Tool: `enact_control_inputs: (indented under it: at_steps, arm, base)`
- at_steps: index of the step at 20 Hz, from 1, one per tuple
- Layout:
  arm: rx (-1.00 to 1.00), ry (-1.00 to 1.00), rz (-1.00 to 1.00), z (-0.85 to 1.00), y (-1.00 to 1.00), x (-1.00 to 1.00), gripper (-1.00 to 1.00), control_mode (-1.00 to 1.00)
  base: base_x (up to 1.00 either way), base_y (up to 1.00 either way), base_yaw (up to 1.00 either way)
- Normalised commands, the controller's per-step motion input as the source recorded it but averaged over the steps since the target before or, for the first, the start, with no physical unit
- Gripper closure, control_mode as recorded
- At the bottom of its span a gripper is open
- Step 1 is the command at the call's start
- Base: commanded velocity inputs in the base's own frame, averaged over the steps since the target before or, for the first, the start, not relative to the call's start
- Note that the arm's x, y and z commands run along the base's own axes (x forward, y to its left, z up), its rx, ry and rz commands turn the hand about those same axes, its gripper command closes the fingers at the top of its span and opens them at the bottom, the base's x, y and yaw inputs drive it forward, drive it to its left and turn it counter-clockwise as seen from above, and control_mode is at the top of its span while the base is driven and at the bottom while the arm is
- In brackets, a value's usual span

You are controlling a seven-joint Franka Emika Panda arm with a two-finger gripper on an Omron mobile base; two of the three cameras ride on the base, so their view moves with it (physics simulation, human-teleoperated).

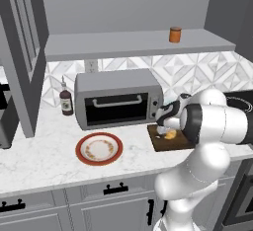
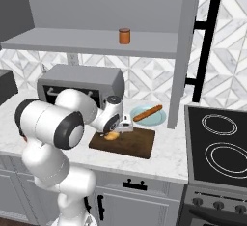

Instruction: From the different types of pastries on the counter, select a croissant and place it on the cutting board. Then retrieve a jar of jam from the cabinet and place it alongside the croissant on the cutting board.

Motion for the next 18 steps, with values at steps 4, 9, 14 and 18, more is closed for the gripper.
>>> enact_control_inputs:
  at_steps: [4,9,14,18]
  arm:
    - [0.0,-0.09,-0.07,0.59,0.03,-0.23,-1.0,-1.0]
    - [-0.05,-0.17,-0.07,0.83,0.2,-0.31,-1.0,-1.0]
    - [-0.07,-0.08,-0.34,0.59,0.19,-0.11,-1.0,-1.0]
    - [-0.04,-0.21,-0.28,0.16,0.0,-0.27,-1.0,-1.0]
  base:
    - [0.0,0.0,0.0]
    - [0.0,0.0,0.0]
    - [0.0,0.0,0.0]
    - [0.0,0.0,0.0]
